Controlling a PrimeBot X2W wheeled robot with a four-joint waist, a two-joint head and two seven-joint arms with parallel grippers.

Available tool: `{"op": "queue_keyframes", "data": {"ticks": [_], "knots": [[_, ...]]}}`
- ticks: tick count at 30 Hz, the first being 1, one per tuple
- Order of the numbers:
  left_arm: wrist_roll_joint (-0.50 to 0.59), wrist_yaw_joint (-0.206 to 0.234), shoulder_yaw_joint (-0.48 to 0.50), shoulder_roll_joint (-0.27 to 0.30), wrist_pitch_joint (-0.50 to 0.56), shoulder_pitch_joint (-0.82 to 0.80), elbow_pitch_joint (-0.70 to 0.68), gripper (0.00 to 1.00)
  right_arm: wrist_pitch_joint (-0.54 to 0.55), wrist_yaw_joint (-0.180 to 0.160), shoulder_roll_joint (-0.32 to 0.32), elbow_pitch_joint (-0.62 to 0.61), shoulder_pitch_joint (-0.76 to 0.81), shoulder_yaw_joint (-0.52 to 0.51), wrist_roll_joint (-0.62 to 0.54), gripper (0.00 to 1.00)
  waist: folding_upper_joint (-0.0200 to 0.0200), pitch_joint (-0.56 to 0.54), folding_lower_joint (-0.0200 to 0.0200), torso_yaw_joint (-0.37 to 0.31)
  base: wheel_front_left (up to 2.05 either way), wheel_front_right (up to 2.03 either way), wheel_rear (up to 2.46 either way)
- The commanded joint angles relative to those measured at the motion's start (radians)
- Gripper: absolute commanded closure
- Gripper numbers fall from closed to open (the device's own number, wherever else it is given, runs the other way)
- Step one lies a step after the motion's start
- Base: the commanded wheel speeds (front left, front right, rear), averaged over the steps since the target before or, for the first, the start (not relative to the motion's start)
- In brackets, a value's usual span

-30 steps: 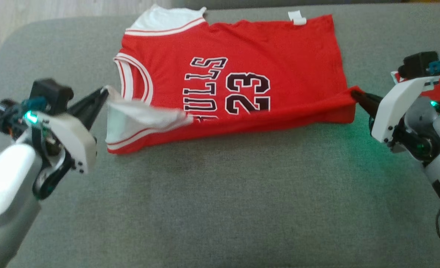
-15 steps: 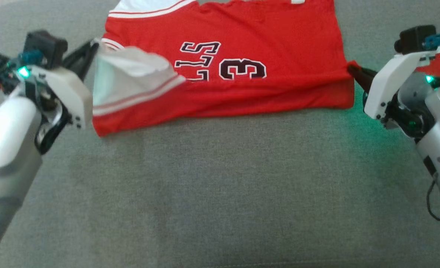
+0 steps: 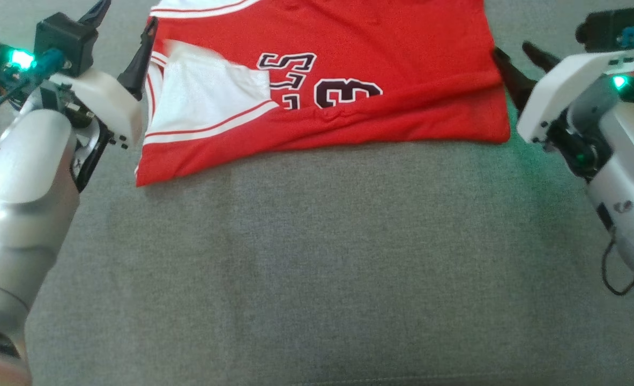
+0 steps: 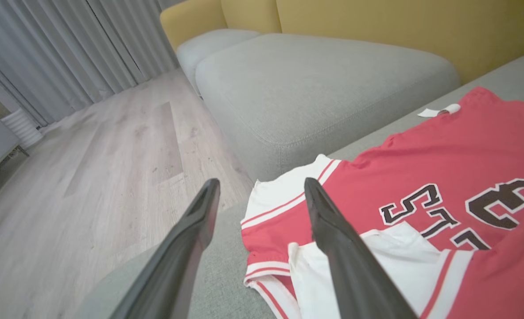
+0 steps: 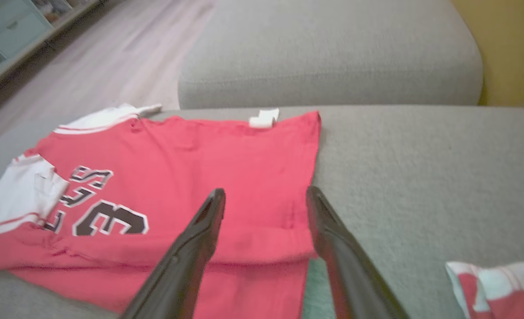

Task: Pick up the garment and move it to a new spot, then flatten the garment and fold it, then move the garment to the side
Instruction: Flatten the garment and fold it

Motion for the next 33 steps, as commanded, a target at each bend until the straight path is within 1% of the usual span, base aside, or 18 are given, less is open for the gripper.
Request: {"op": "queue_keyframes", "data": {"ticks": [1,4,7,9,12,14,16,17,19,20,22,23,24,26,29,33], "knots": [[0.008,0.008,0.042,0.033,-0.031,-0.058,-0.004,0.00,-0.034,-0.001,0.009,-0.018,-0.020,-0.004,-0.003,0.00,0.0000,-0.012,-0.0001,0.005,0.00,0.00,0.00],[-0.006,0.039,0.070,0.014,-0.110,-0.048,0.016,0.00,-0.135,-0.001,0.022,-0.022,-0.015,-0.014,-0.001,0.00,0.0000,-0.039,-0.0001,0.011,0.00,0.00,0.00],[-0.019,0.075,0.105,0.000,-0.152,-0.013,-0.006,0.00,-0.255,-0.001,0.031,-0.029,0.003,-0.015,-0.025,0.00,0.0000,-0.072,-0.0001,0.015,0.00,0.00,0.00],[-0.027,0.100,0.138,-0.008,-0.162,0.030,-0.057,0.00,-0.338,-0.001,0.037,-0.032,0.022,-0.022,-0.053,0.00,0.0000,-0.097,-0.0001,0.017,0.00,0.00,0.00],[-0.016,0.164,0.240,-0.008,-0.163,0.138,-0.235,0.00,-0.393,-0.001,0.055,-0.050,0.064,-0.072,-0.113,0.00,0.0000,-0.131,-0.0001,0.017,0.00,0.00,0.00],[0.008,0.197,0.296,-0.009,-0.163,0.246,-0.355,0.00,-0.398,-0.001,0.070,-0.104,0.108,-0.172,-0.179,0.00,0.0000,-0.150,-0.0001,0.014,0.00,0.00,0.00],[0.034,0.224,0.346,-0.019,-0.163,0.358,-0.466,0.00,-0.398,-0.001,0.095,-0.192,0.193,-0.307,-0.281,0.00,0.0000,-0.162,-0.0001,0.013,0.00,0.00,0.00],[0.049,0.237,0.368,-0.027,-0.163,0.413,-0.515,0.00,-0.398,-0.001,0.122,-0.238,0.250,-0.380,-0.328,0.00,0.0000,-0.169,-0.0001,0.014,0.00,0.00,0.00],[0.072,0.257,0.413,-0.051,-0.163,0.521,-0.600,0.00,-0.398,-0.001,0.181,-0.333,0.375,-0.496,-0.440,0.00,0.0000,-0.179,-0.0001,0.015,0.00,0.00,0.00],[0.072,0.257,0.413,-0.051,-0.163,0.521,-0.600,0.00,-0.398,-0.001,0.181,-0.333,0.375,-0.496,-0.440,0.00,0.0000,-0.179,-0.0001,0.015,0.00,0.00,0.00],[0.095,0.271,0.452,-0.080,-0.163,0.621,-0.667,0.00,-0.398,-0.001,0.248,-0.417,0.499,-0.594,-0.552,0.00,0.0000,-0.186,-0.0001,0.016,0.00,0.00,0.00],[0.103,0.272,0.469,-0.097,-0.164,0.667,-0.692,0.00,-0.399,-0.001,0.272,-0.455,0.555,-0.626,-0.613,0.00,0.0000,-0.188,-0.0001,0.016,0.00,0.00,0.00],[0.107,0.272,0.486,-0.115,-0.164,0.711,-0.713,0.00,-0.399,-0.001,0.293,-0.491,0.608,-0.650,-0.664,0.00,0.0000,-0.189,-0.0001,0.014,0.00,0.00,0.00],[0.126,0.268,0.521,-0.142,-0.164,0.784,-0.740,0.00,-0.399,-0.001,0.321,-0.538,0.695,-0.676,-0.712,0.00,0.0000,-0.186,-0.0001,0.012,0.00,0.00,0.00],[0.161,0.244,0.548,-0.165,-0.164,0.840,-0.739,0.00,-0.399,-0.001,0.331,-0.586,0.755,-0.684,-0.741,0.00,0.0000,-0.169,-0.0001,0.004,0.00,0.00,0.00],[0.193,0.191,0.555,-0.177,-0.164,0.824,-0.696,0.00,-0.399,-0.001,0.332,-0.628,0.757,-0.665,-0.703,0.00,0.0000,-0.135,-0.0001,-0.007,0.00,0.00,0.00]]}}
